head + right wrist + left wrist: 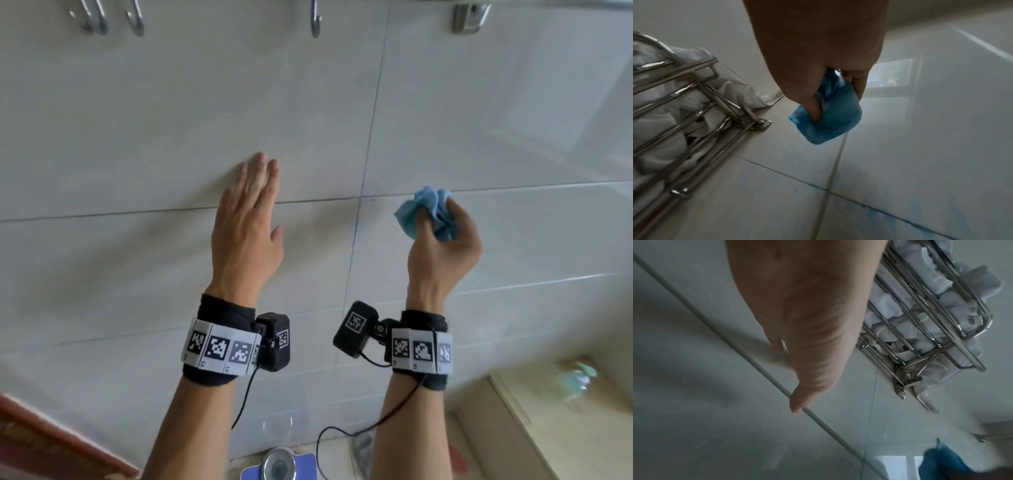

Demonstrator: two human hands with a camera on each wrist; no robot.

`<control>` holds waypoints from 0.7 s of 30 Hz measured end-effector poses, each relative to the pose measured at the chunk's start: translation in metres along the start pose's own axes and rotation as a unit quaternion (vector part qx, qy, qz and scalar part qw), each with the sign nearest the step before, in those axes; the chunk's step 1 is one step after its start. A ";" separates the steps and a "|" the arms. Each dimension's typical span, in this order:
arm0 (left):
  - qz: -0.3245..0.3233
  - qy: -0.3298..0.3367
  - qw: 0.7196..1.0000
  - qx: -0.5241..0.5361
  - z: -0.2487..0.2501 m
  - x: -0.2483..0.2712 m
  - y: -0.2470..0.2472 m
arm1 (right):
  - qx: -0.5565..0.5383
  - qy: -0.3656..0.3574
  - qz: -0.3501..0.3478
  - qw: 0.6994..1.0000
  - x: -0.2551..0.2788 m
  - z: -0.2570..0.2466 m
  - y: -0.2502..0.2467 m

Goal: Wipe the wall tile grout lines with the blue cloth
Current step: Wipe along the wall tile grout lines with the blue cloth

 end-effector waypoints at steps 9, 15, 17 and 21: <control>0.106 -0.091 0.989 0.052 0.031 -0.015 -0.006 | -0.065 -0.146 0.028 0.987 -0.080 -0.086 0.049; 0.112 -0.100 0.988 0.027 0.033 -0.018 -0.003 | 0.030 -0.265 -0.014 0.964 -0.060 -0.100 0.104; 0.126 -0.112 0.985 0.027 0.036 -0.021 -0.007 | 0.046 -0.309 -0.082 0.946 -0.031 -0.092 0.116; 0.161 -0.087 0.982 0.051 0.075 -0.039 -0.019 | 0.072 -0.375 -0.184 0.906 -0.016 -0.089 0.116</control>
Point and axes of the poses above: each hand's wrist, its own x-axis away from the middle knuckle, its own y-axis out of the palm, z = x × y, the point moved 10 cm from there along -x, towards the middle knuckle, and after that the axes turned 1 degree about z, right-handed, at the moved point
